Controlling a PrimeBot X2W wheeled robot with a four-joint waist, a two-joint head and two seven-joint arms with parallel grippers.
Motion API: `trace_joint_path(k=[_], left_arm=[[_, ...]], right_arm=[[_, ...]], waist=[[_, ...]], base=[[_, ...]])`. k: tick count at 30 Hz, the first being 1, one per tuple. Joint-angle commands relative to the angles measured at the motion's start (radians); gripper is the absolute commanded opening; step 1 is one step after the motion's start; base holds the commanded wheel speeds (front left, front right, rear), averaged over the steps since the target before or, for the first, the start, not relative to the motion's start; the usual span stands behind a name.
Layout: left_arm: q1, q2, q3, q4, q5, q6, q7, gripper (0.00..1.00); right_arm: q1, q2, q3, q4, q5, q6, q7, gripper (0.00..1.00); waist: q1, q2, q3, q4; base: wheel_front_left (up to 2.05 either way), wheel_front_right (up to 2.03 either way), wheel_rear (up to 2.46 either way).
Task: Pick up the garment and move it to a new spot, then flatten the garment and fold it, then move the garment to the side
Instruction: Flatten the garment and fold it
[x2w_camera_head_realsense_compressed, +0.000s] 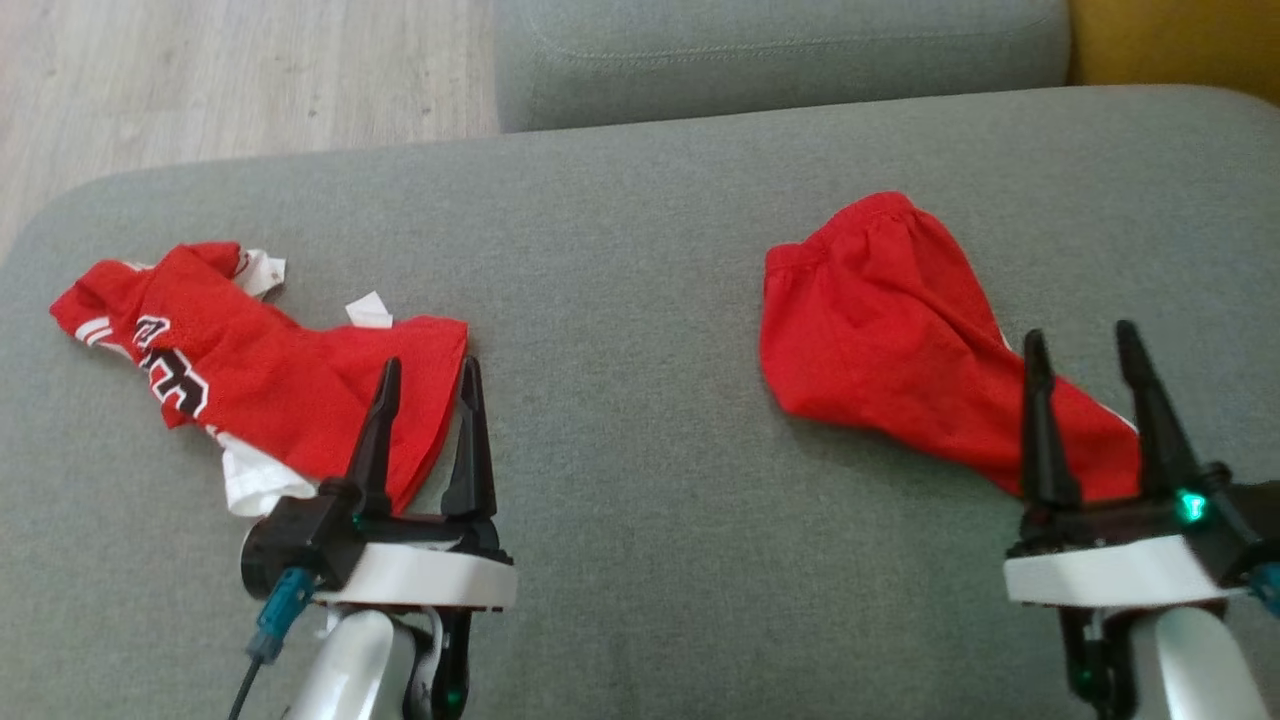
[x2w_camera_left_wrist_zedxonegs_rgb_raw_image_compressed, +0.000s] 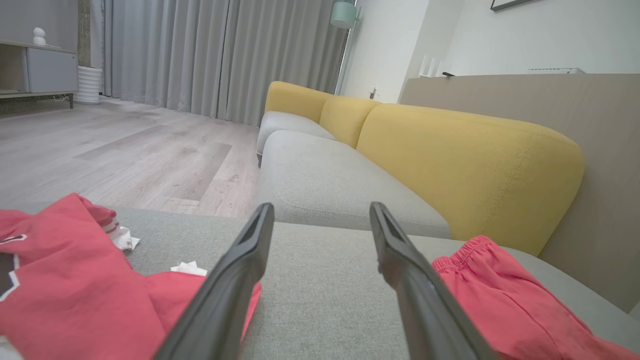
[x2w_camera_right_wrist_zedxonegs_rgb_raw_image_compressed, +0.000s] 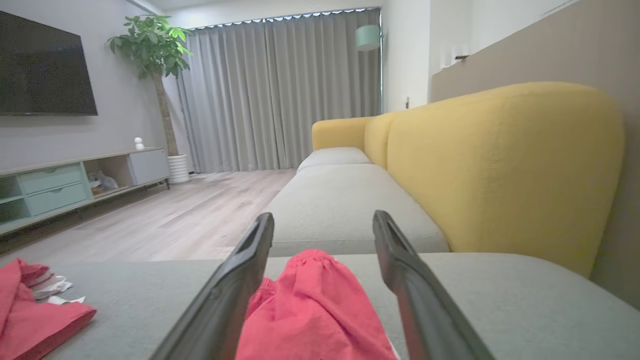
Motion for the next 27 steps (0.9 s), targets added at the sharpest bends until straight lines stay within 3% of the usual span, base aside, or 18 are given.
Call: trace_joint_path(k=[1, 15, 18, 21, 27], left_arm=[[-0.038, 0.002, 0.026, -0.033, 0.007, -0.003, -0.005, 1.0], [-0.064, 0.002, 0.027, -0.029, 0.021, -0.014, -0.005, 1.0], [-0.075, 0.002, 0.024, -0.029, 0.023, -0.016, -0.005, 1.0], [-0.087, 0.002, 0.015, -0.027, 0.024, -0.017, -0.005, 1.0], [-0.101, 0.002, 0.007, -0.031, 0.021, -0.014, -0.005, 1.0]], right_arm=[[-0.03, -0.003, 0.036, -0.03, 0.009, -0.001, -0.01, 1.0], [-0.162, -0.003, 0.005, 0.017, 0.028, -0.001, -0.011, 1.0], [-0.238, -0.003, -0.055, 0.109, 0.011, -0.001, -0.002, 1.0], [-0.338, -0.003, -0.167, 0.228, -0.04, -0.001, 0.076, 1.0], [-0.492, -0.003, -0.245, 0.384, -0.104, -0.001, 0.182, 1.0]], waist=[[0.0, 0.0, 0.012, 0.005], [0.0, 0.0, 0.087, 0.031], [0.0, 0.0, 0.104, 0.042], [0.0, 0.0, 0.124, 0.059], [0.0, 0.0, 0.16, 0.086]], base=[[0.0, 0.0, 0.0], [0.0, 0.0, 0.0], [0.0, 0.0, 0.0], [0.0, 0.0, 0.0], [0.0, 0.0, 0.0]])
